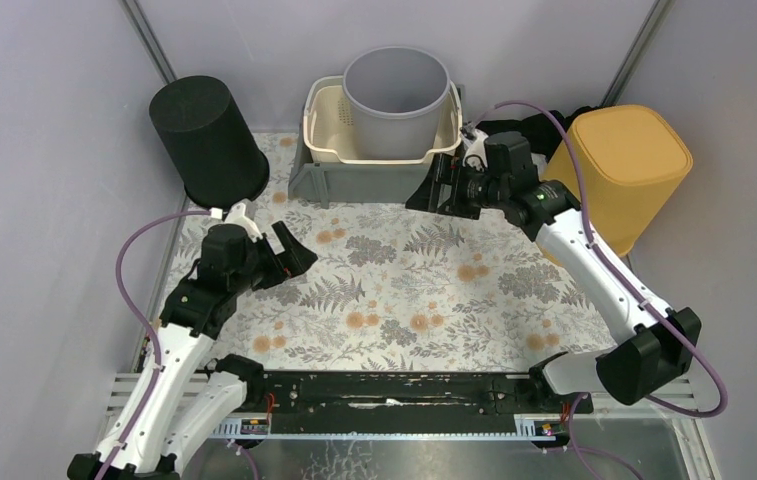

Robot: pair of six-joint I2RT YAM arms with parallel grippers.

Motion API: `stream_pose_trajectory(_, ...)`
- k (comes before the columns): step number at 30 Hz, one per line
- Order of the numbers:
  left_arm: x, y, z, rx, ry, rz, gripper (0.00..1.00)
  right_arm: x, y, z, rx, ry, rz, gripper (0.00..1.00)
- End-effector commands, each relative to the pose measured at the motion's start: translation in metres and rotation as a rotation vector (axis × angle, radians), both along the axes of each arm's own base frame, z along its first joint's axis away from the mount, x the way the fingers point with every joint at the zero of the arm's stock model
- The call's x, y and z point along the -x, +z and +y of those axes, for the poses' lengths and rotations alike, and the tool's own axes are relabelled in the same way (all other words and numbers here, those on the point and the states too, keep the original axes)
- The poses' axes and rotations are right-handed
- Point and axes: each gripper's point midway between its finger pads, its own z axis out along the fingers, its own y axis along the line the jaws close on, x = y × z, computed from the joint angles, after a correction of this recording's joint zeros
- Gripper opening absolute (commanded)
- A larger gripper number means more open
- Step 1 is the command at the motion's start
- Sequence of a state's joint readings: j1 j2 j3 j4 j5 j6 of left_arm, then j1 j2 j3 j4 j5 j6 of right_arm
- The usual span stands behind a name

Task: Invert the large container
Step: Pick up the container from the container.

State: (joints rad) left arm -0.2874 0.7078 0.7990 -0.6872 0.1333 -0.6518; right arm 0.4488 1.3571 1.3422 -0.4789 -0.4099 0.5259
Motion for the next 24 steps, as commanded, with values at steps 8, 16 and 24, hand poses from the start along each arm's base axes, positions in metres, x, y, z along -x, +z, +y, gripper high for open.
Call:
stream_pose_trajectory(8, 0.007, 0.012, -0.009, -0.003, -0.088, -0.020, 1.00, -0.016, 0.010, 0.025, 0.017, 0.042, -0.055, 0.99)
stream_pose_trajectory(16, -0.001, 0.005, -0.014, -0.004, -0.108, -0.013, 1.00, -0.069, 0.051, 0.040, 0.054, 0.063, -0.223, 0.99)
stream_pose_trajectory(24, -0.007, 0.006, -0.018, -0.004, -0.130, -0.007, 1.00, -0.141, 0.114, 0.020, -0.466, 0.091, -0.182, 1.00)
